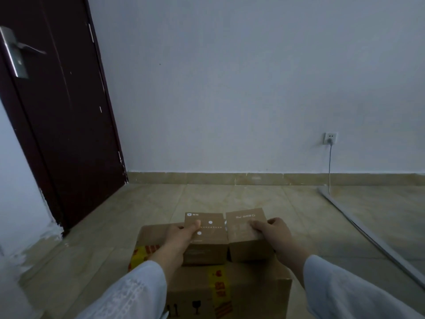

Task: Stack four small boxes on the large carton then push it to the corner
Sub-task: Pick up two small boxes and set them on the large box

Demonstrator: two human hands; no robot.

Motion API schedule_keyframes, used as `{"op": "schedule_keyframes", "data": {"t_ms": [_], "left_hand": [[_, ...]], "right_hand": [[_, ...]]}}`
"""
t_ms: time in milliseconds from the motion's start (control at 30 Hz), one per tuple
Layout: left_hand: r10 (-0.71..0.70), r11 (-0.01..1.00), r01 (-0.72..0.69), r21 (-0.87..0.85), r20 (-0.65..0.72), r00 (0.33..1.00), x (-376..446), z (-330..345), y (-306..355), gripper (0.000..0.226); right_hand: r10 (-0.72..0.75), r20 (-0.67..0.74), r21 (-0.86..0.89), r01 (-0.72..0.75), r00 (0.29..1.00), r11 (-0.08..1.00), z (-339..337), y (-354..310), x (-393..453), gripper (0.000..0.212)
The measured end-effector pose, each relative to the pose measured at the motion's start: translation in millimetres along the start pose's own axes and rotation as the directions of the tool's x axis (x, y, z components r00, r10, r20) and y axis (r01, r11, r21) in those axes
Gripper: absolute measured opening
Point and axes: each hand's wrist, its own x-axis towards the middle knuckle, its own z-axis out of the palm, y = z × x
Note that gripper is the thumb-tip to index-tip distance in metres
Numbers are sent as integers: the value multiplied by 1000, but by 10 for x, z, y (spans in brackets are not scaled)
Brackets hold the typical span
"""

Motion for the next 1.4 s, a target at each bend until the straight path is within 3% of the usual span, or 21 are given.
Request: {"op": "schedule_keyframes", "data": {"t_ms": [167, 300, 533, 633, 733, 833, 933, 1133, 1400], "left_hand": [[0, 1000, 0, 7, 9, 1000, 5, 51, -131, 41], [30, 999, -31, -15, -7, 1000, -48, 10, -161, 23], [141, 982, -137, 130, -16, 990, -72, 170, -89, 49], [134, 979, -133, 155, 2, 991, -74, 210, -112, 67], [156, 980, -158, 121, 21, 988, -70, 187, -144, 61], [176, 966, -184, 184, 57, 983, -72, 193, -138, 55], [205, 955, -214, 205, 67, 977, -122, 208, -125, 61], [398, 877, -396, 272, 51, 916, -438, 188, 54, 69], [458, 826, -502, 257, 216, 862, -1090, 139, -222, 68]], "right_hand": [[-78, 78, -59, 83, 994, 995, 83, 78, 13, 54], [-113, 103, -22, 116, 988, 993, 67, 151, -11, 59], [-121, 37, -172, 126, 992, 977, 104, 83, 89, 61], [-106, 75, -112, 114, 992, 987, 50, 36, 111, 66], [-106, 110, -19, 109, 988, 994, 10, 46, 99, 67], [-135, 131, -66, 145, 982, 987, 32, 46, 48, 58], [-191, 118, -105, 203, 974, 973, 29, 29, 2, 61], [-380, 43, -165, 381, 924, 910, -1, 1, -199, 64], [-472, 121, -194, 487, 873, 852, -42, 174, -827, 64]]}}
